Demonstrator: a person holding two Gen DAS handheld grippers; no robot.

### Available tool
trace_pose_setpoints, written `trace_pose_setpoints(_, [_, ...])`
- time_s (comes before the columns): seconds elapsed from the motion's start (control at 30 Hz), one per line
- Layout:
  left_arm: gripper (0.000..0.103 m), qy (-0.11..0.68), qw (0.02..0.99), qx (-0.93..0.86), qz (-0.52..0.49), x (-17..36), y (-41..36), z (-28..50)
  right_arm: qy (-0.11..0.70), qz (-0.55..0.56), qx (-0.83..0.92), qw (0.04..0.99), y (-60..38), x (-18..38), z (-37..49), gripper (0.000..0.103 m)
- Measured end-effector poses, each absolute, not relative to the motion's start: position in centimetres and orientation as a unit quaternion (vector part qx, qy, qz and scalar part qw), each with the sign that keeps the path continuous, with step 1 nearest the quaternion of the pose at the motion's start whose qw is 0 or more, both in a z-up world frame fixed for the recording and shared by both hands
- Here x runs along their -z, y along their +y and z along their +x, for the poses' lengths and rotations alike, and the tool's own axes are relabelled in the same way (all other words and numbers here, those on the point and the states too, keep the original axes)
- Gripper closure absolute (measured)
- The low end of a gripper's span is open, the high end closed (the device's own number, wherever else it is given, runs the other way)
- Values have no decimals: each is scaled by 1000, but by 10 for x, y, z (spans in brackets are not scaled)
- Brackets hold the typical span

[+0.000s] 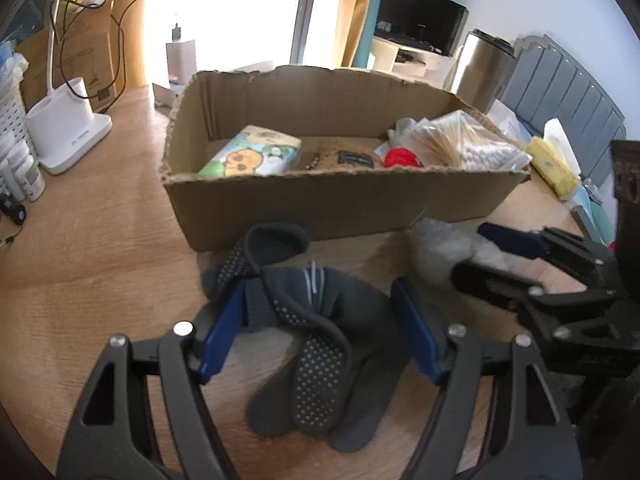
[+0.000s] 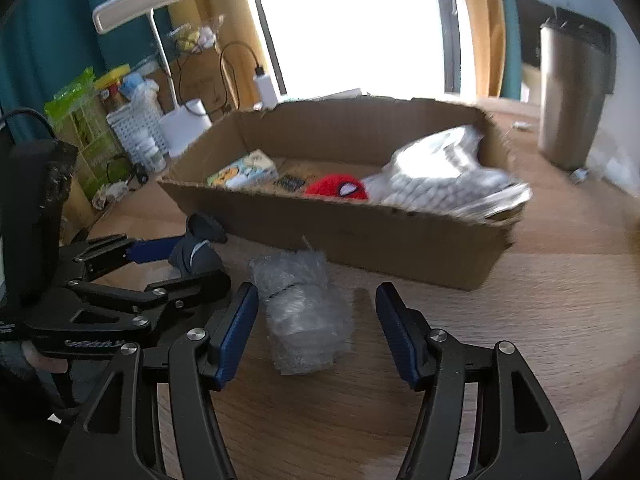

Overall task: Organize soft objects
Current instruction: 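Grasp the grey socks with the left gripper while the right gripper grasps the bubble wrap, then carry the grey socks and bubble wrap over the box with both grippers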

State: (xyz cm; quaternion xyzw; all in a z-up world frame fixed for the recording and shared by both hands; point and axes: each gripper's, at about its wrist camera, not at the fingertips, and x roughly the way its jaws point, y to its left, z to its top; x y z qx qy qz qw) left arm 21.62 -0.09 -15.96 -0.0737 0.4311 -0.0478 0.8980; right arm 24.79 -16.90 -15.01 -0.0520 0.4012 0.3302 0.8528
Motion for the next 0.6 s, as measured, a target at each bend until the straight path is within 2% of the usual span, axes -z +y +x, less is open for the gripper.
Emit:
trace_pose_setpoints(0.1, [38,428,899,56,-78,159,1,214,398,-52,-334,853,-169,149,247,44])
trace_pose_setpoints(0.17, [43,427,899,61,-80,159,2,213,402,-53,-336,850,-169,150,246,54])
trace_pose_setpoints(0.27, [50,425,899,69,-76,157,0,210,400,-59,-335,851,-168,149,242,60])
trace_pose_setpoints(0.43, [62,415,903,85,-66,152,-7,203,386,-63,-340,855,-167,142,234,62])
trace_pose_setpoints(0.5, [69,410,906,89,-61,149,-10,200,384,-66,-339,856,-167,140,232,62])
trace_pose_setpoints(0.6, [70,403,909,95,-58,144,-12,195,377,-70,-338,860,-168,135,228,63])
